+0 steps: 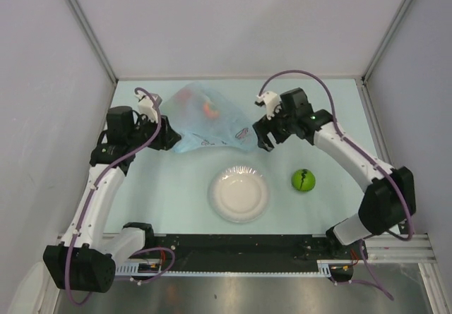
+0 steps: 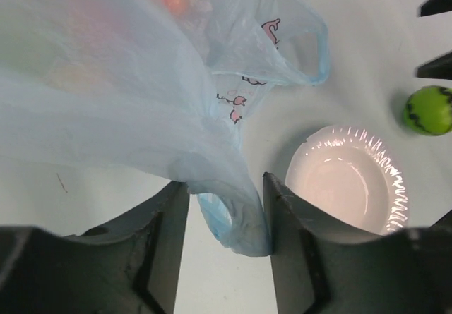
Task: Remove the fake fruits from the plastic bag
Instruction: Adjust the plastic bag at the center of the board, then pick up the fake fruit from the center of the board.
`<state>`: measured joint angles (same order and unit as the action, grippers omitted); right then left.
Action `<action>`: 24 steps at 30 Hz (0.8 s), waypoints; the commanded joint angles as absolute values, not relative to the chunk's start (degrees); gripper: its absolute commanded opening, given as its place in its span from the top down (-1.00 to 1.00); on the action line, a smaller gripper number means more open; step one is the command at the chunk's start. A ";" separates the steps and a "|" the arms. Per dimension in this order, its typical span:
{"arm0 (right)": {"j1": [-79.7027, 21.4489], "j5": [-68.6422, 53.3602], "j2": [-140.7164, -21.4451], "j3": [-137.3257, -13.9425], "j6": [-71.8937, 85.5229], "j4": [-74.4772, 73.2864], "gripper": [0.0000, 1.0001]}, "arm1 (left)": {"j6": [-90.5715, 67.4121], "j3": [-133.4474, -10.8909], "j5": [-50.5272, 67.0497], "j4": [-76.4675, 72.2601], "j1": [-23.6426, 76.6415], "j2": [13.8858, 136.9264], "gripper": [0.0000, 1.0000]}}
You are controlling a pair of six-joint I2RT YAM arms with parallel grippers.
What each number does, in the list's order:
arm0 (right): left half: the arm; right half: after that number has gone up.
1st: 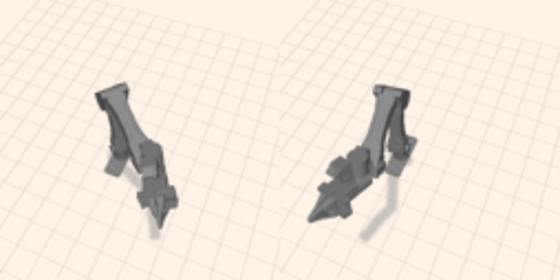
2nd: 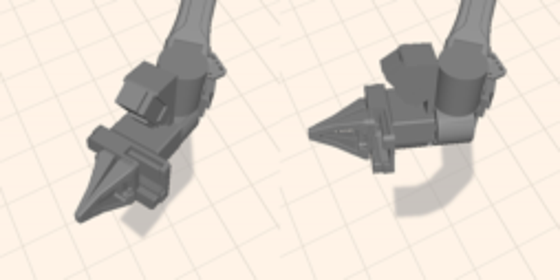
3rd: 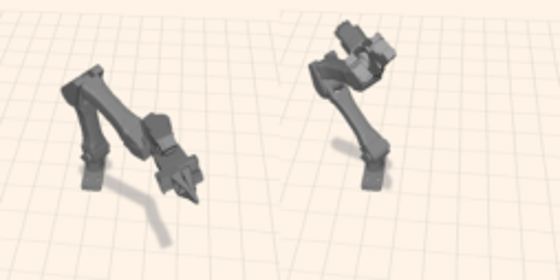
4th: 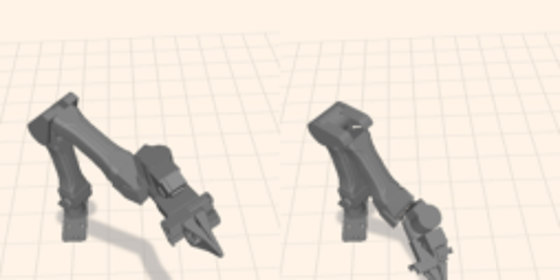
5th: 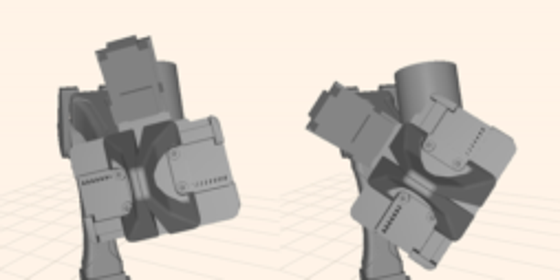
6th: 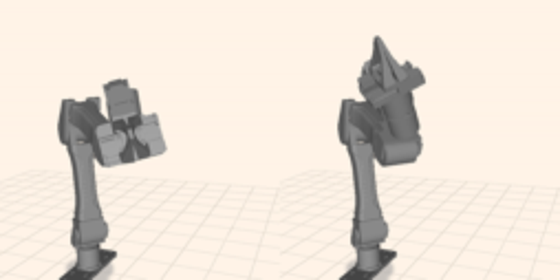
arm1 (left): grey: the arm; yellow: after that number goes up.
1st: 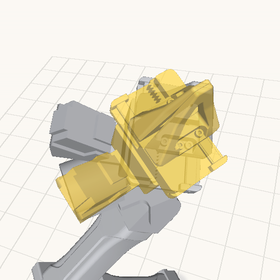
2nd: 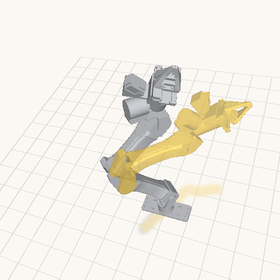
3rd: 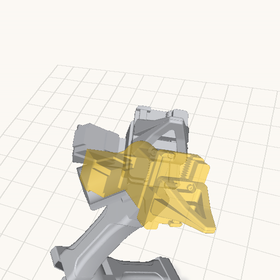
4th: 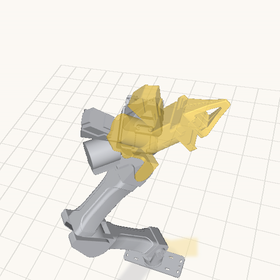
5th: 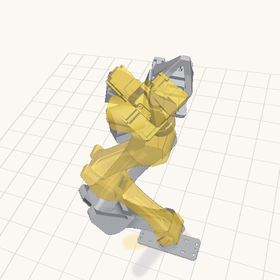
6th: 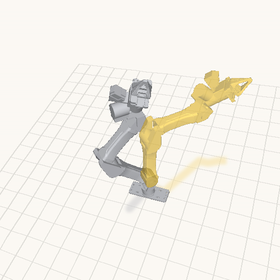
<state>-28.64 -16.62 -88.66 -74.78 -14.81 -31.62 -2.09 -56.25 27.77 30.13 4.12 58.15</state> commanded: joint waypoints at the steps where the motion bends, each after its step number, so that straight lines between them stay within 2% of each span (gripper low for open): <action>1: -26.55 -12.85 -81.92 -71.72 -23.62 -51.97 -0.89 | -1.41 -58.10 29.79 28.39 4.39 58.27 -0.11; 5: -19.54 -5.03 -83.74 -70.14 -31.89 -64.75 -0.99 | -0.79 -58.10 30.67 28.56 4.31 58.71 -0.26; 10: -11.34 -1.77 -88.06 -67.16 -35.86 -73.02 -0.99 | -0.70 -58.45 31.64 27.69 4.31 60.55 -0.27; 18: -6.50 7.46 -88.77 -59.60 -39.55 -72.69 -0.99 | -1.58 -58.53 32.25 25.84 4.31 61.17 -0.29; 24: -3.78 17.31 -90.17 -52.56 -40.87 -66.01 -0.99 | -2.11 -58.89 32.96 25.58 4.31 61.26 -0.29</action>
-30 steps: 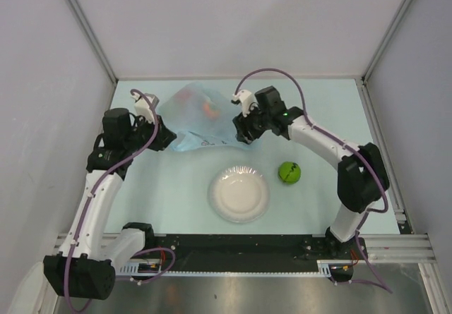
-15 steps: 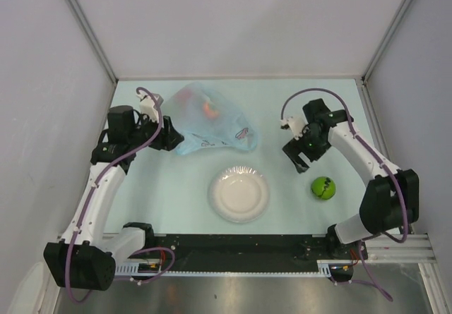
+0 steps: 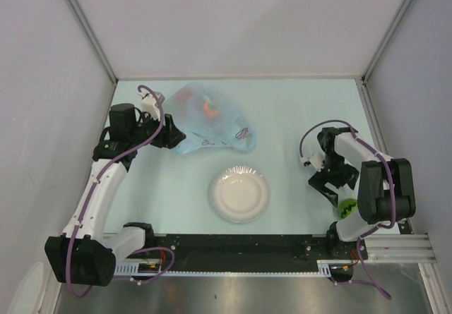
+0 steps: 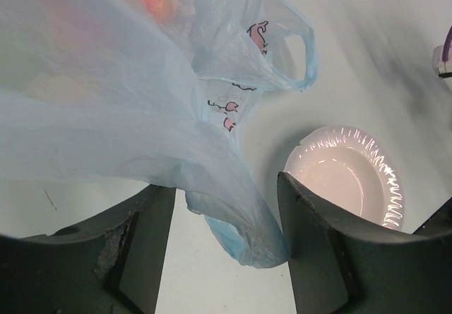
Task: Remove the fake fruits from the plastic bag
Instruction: Pick up the fake fruit from the center of the board.
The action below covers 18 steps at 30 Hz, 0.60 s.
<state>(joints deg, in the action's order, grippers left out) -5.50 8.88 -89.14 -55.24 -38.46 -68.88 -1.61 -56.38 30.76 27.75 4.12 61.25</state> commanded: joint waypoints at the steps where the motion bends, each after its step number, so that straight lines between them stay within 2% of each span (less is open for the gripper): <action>1: -3.43 19.23 -90.52 -52.04 -40.70 -65.66 -0.99 | -2.11 -58.97 32.96 25.58 4.39 61.52 -0.29; 6: -0.63 22.41 -93.07 -49.49 -39.03 -67.32 -0.97 | -1.50 -59.76 33.22 25.75 4.31 62.14 -0.29; 9: 2.36 22.32 -95.70 -49.22 -37.71 -69.26 -0.72 | -1.14 -59.85 33.31 25.93 4.31 62.58 -0.29; 10: 2.55 21.89 -95.54 -49.31 -37.53 -69.08 -0.70 | -1.06 -59.85 33.31 25.84 4.31 62.67 -0.29; 18: 0.18 15.21 -83.07 -51.94 -41.04 -68.12 -0.87 | -0.79 -59.85 34.10 25.14 4.39 63.02 -0.29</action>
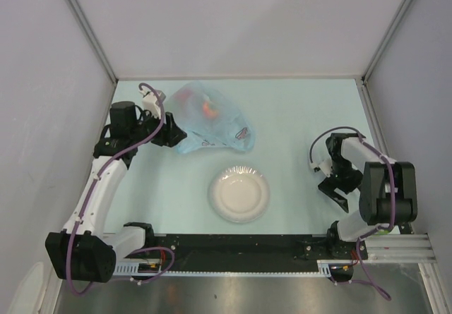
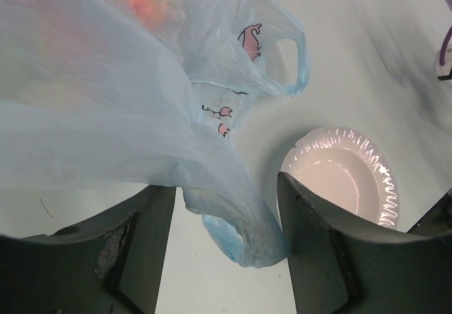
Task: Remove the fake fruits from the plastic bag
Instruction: Pick up the fake fruit from the center of the board.
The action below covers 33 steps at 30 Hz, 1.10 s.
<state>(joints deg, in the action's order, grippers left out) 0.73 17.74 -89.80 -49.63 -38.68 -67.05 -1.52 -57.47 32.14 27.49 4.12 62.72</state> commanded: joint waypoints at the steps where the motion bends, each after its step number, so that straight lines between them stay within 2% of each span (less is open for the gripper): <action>1: 0.35 15.29 -81.06 -52.03 -41.31 -67.85 -0.89 | -0.79 -59.85 34.19 24.96 4.39 63.37 -0.29; 6: 4.74 17.22 -80.07 -52.03 -42.27 -67.85 -0.99 | -2.46 -59.85 35.07 23.12 4.39 64.34 -0.29; 18: 16.51 28.12 -83.50 -52.03 -55.54 -57.51 -0.99 | -2.81 -60.82 36.30 22.15 4.57 66.18 -0.29; 33: 22.06 29.79 -85.95 -52.03 -76.90 -38.76 -0.99 | -3.43 -59.24 36.04 21.80 4.75 65.39 -0.30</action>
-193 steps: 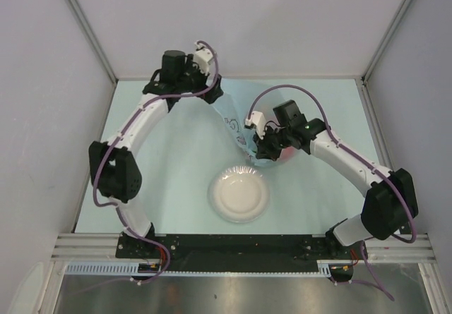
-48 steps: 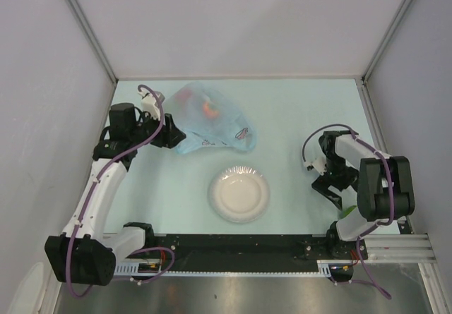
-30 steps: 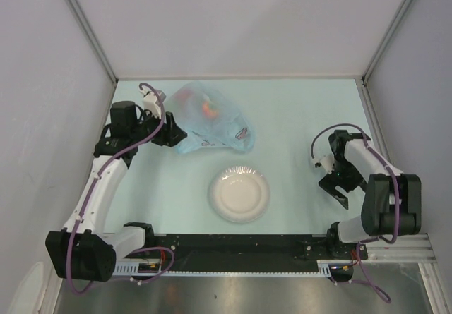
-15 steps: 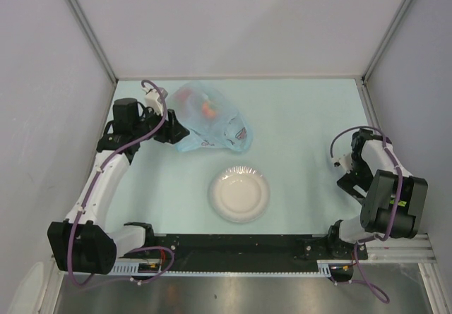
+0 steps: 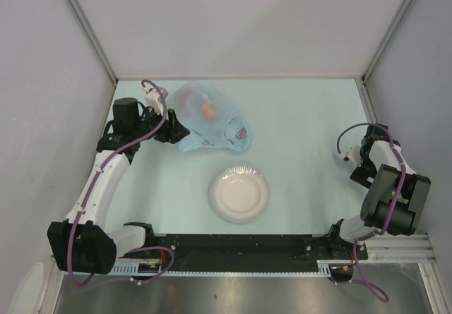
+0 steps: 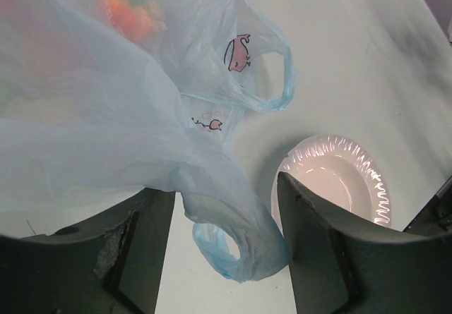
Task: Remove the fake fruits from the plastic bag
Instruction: Pick up the fake fruit from the center of the board.
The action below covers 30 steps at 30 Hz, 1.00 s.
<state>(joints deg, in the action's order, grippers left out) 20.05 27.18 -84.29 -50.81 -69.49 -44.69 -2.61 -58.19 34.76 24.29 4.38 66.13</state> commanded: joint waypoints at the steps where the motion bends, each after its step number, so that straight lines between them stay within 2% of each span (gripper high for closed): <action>1: 22.58 29.88 -86.48 -52.12 -77.69 -38.59 -0.99 | -3.43 -59.06 36.04 21.71 4.75 65.04 -0.30; 7: 25.84 29.27 -90.00 -52.12 -82.35 -30.96 -1.00 | -3.60 -58.27 35.86 21.36 4.75 64.69 -0.30; 25: 26.02 28.21 -100.81 -53.44 -86.75 -15.65 -1.00 | -2.90 -58.88 34.63 22.67 4.75 65.30 -0.30; 30: 26.10 29.18 -101.34 -53.44 -87.28 -14.76 -0.91 | -2.55 -58.97 34.37 23.11 4.75 64.95 -0.30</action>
<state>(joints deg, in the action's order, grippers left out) 25.74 28.18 -100.84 -51.99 -85.71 -17.61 -3.01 -58.06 34.61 23.53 4.40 66.11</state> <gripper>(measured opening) 0.984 0.649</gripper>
